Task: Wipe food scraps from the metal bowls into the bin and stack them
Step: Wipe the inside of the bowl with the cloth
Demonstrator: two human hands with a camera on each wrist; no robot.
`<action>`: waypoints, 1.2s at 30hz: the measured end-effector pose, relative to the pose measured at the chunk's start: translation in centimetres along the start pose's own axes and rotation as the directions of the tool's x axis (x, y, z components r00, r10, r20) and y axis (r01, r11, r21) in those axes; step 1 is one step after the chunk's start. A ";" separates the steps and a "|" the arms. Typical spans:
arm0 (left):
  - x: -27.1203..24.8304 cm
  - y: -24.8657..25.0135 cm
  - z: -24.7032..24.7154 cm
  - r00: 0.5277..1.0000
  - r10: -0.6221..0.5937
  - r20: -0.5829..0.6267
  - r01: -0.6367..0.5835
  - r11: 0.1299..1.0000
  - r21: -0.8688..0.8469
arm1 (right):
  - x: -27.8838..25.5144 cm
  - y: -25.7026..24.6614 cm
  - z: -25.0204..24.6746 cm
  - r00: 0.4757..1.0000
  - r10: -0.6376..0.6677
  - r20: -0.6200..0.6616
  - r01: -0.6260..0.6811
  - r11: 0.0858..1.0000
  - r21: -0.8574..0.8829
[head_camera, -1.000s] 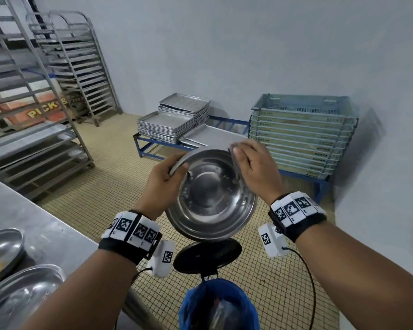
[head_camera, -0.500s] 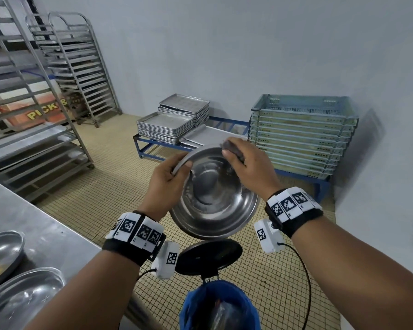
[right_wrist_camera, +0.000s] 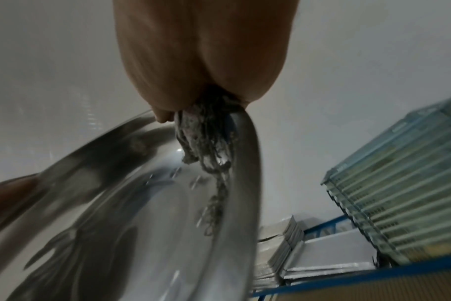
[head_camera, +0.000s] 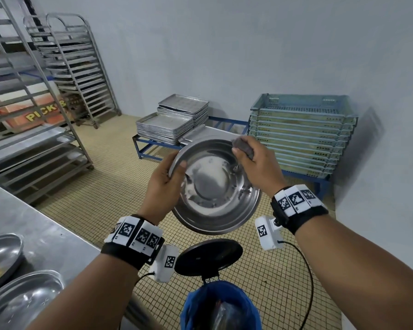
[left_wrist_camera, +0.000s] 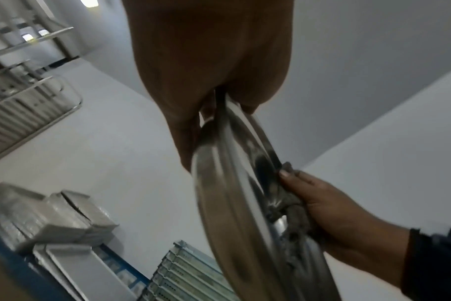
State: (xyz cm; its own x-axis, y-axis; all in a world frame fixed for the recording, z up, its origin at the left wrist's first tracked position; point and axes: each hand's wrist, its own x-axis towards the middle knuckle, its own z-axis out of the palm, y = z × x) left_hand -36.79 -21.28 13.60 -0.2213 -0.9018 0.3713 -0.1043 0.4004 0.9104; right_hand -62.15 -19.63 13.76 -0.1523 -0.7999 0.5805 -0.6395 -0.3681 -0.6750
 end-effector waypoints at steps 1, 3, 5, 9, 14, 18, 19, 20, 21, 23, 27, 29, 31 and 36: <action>0.2 0.0 -0.1 0.999 0.013 0.052 -0.016 0.998 0.065 | 0.3 -0.2 -0.3 0.998 -0.043 0.037 0.045 0.998 -0.053; 0.9 0.3 -0.4 0.991 0.035 0.128 -0.056 0.985 0.160 | 0.8 -0.7 -0.3 0.984 -0.120 0.132 0.139 0.979 -0.148; 1.5 0.8 -0.4 0.985 0.049 0.164 -0.075 0.985 0.157 | 1.1 -1.3 -0.1 0.972 -0.166 0.168 0.195 0.965 -0.173; 2.0 0.7 -0.7 0.994 0.034 0.102 -0.042 0.996 0.081 | 1.1 -0.9 0.2 0.983 -0.128 0.130 0.144 0.982 -0.122; 2.1 0.0 -0.8 0.997 -0.030 -0.065 0.030 1.000 -0.002 | 0.3 0.2 0.3 0.998 0.007 0.063 0.002 0.990 -0.143; 1.9 -0.2 0.3 1.000 -0.014 0.024 0.012 0.997 0.071 | 1.4 -1.1 1.2 0.992 -0.063 0.111 0.091 0.961 -0.261; 1.8 -0.2 0.7 0.999 -0.014 0.033 0.011 0.997 0.075 | 1.8 -1.6 1.4 0.985 -0.113 0.129 0.146 0.946 -0.288; 1.8 -0.2 0.9 0.999 -0.016 0.032 0.013 0.997 0.072 | 2.0 -1.9 1.5 0.978 -0.148 0.151 0.188 0.933 -0.306; 1.7 -0.2 1.0 1.000 -0.016 0.026 0.014 0.998 0.059 | 2.1 -2.0 1.6 0.973 -0.162 0.162 0.206 0.928 -0.309; 1.7 -0.2 0.8 1.000 -0.010 -0.006 0.010 0.999 0.034 | 1.9 -1.3 1.5 0.981 -0.139 0.134 0.171 0.950 -0.263; 1.9 0.0 -0.5 0.995 -0.024 -0.097 0.023 1.000 -0.010 | 0.5 0.6 1.3 0.998 0.053 0.036 -0.051 0.997 -0.062; 2.1 -0.2 -0.7 0.994 -0.028 -0.107 0.028 1.000 -0.002 | 0.1 1.1 1.5 0.998 0.060 -0.005 -0.060 0.997 -0.037; 2.1 -0.3 -0.4 0.996 -0.014 -0.087 0.016 1.000 0.026 | 0.3 1.0 1.8 0.999 0.005 -0.038 -0.007 0.999 -0.043; 1.8 -0.1 1.1 1.000 -0.008 0.015 0.008 0.998 0.056 | 2.0 -1.1 2.1 0.983 -0.168 0.076 0.183 0.941 -0.286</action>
State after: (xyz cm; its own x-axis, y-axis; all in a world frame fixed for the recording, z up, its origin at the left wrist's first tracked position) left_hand -38.29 -22.79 13.97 -0.2348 -0.9026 0.3608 -0.1601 0.4020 0.9015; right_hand -60.21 -21.80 14.68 0.0153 -0.7604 0.6493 -0.8447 -0.3573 -0.3985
